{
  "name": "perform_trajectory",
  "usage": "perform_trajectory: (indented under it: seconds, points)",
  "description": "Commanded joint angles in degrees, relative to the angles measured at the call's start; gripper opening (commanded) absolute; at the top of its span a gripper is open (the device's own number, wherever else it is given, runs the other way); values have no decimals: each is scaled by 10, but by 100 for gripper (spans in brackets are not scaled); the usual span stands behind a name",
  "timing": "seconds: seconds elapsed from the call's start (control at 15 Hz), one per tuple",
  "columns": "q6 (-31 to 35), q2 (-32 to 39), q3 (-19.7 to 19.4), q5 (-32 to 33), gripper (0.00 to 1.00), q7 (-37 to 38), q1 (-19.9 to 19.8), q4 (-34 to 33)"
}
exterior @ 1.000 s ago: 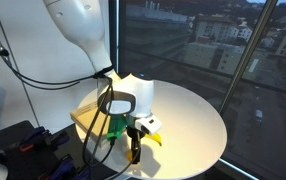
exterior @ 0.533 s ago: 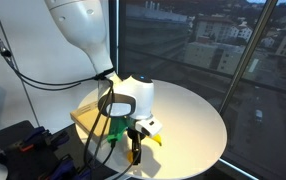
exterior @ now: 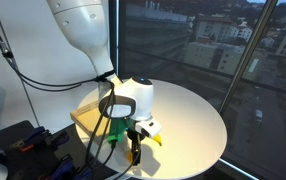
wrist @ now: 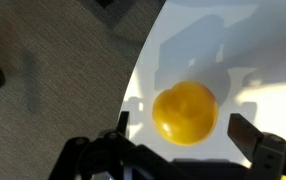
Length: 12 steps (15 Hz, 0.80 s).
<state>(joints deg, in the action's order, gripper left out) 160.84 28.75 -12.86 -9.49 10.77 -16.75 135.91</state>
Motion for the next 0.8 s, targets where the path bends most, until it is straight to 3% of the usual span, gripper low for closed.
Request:
perform_trajectory:
  seconds: [0.0, 0.53, 0.6, 0.67, 0.73]
  points:
    - [7, 12, 12, -15, 100, -20, -13, -12]
    - [6, 27, 12, -14, 100, -19, -12, -22]
    - [6, 28, 12, -13, 96, -19, -12, -23]
    - [6, 30, 12, -13, 74, -19, -12, -23]
    - [6, 31, 11, -13, 71, -18, -12, -24]
